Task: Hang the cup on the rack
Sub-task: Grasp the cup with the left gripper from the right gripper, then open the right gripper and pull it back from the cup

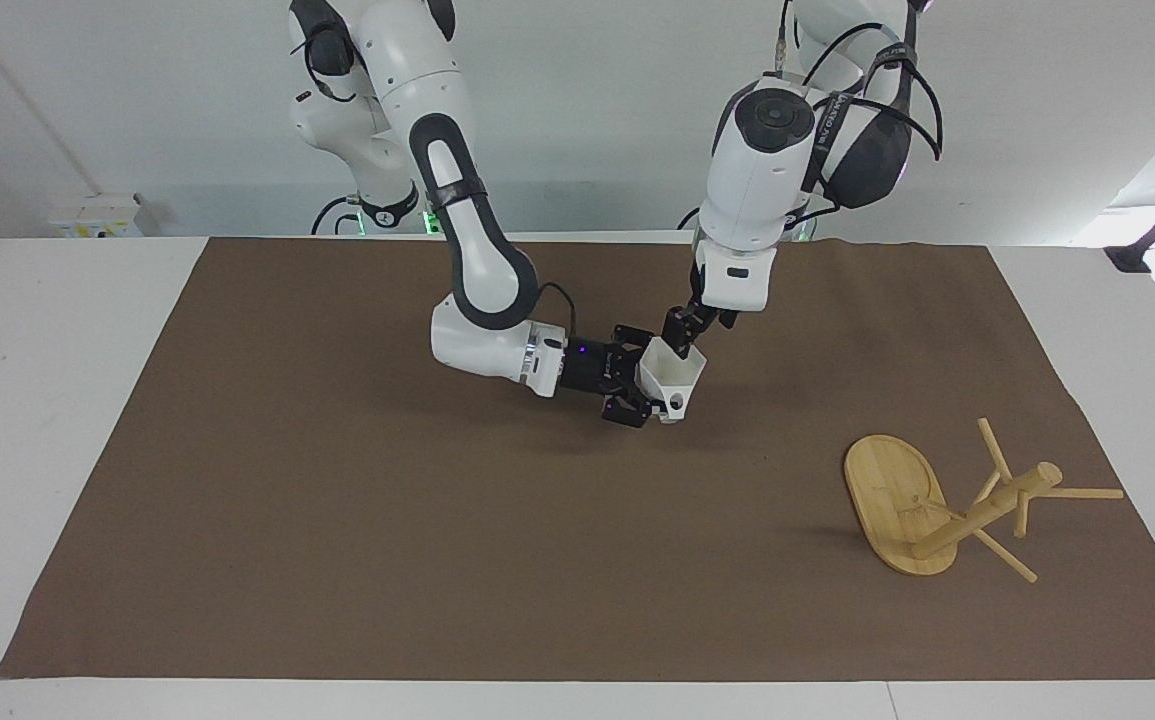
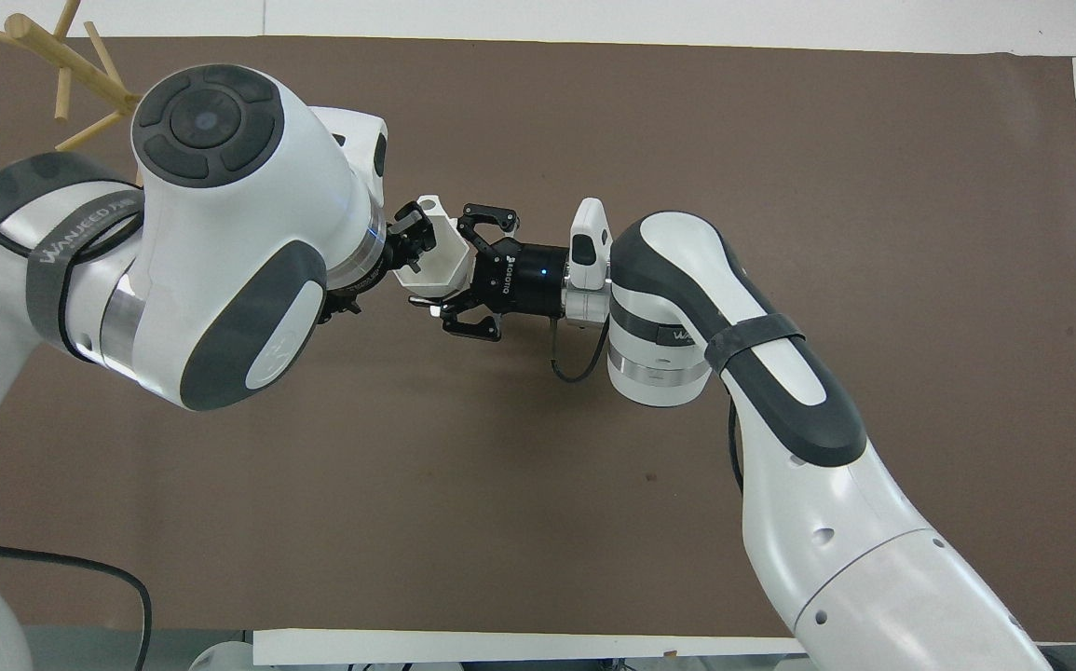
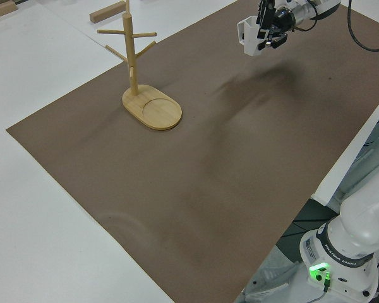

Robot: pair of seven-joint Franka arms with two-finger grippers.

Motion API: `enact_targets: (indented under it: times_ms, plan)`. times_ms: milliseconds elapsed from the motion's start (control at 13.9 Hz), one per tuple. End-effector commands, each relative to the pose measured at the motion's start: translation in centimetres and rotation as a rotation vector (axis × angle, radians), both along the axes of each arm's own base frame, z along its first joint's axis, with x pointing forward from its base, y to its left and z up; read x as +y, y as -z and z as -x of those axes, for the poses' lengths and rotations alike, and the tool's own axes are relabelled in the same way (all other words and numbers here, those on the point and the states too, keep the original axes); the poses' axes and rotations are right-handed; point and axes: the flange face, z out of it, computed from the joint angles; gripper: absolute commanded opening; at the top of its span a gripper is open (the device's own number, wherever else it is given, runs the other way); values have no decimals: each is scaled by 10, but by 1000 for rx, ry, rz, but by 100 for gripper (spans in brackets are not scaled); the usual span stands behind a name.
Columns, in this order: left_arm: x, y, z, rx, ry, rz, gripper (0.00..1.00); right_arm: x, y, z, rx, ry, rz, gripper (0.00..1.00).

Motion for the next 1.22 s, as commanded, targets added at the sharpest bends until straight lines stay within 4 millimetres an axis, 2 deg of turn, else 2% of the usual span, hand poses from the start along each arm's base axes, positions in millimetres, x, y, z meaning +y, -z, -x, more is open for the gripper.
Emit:
enact_targets:
  times_ms: [0, 72, 431, 503, 574, 646, 718, 790, 1005, 1149]
  plan:
    - [-2, 3, 6, 1, -12, 30, 17, 2, -6, 0, -16, 20, -14, 17]
    - [-4, 4, 5, -5, -14, 38, 2, 2, -6, 0, -16, 20, -14, 17]
    - [-6, 6, 3, -11, -16, 43, 0, 2, -7, 0, -15, 24, -17, 19]
    - [-6, 4, 2, -18, -16, 46, 0, 2, -7, 0, -15, 24, -17, 26]
    - [-6, 4, 1, -22, -18, 48, 0, 0, -7, -1, -12, 30, -17, 47]
    - [-6, 3, -1, -24, -21, 50, 0, 0, -7, -1, -14, 28, -18, 51]
    - [-6, 1, -2, -31, -26, 50, 0, -1, -7, -2, -17, 26, -21, 78]
    - [-5, 1, -3, -37, -37, 49, 0, -4, -8, -4, -15, 28, -26, 100]
    - [1, -4, -11, -83, -58, 74, 0, -11, -13, -9, -23, 25, -51, 100]
    - [18, -9, -25, -122, -93, 96, 0, -41, -17, -24, -34, 25, -84, 100]
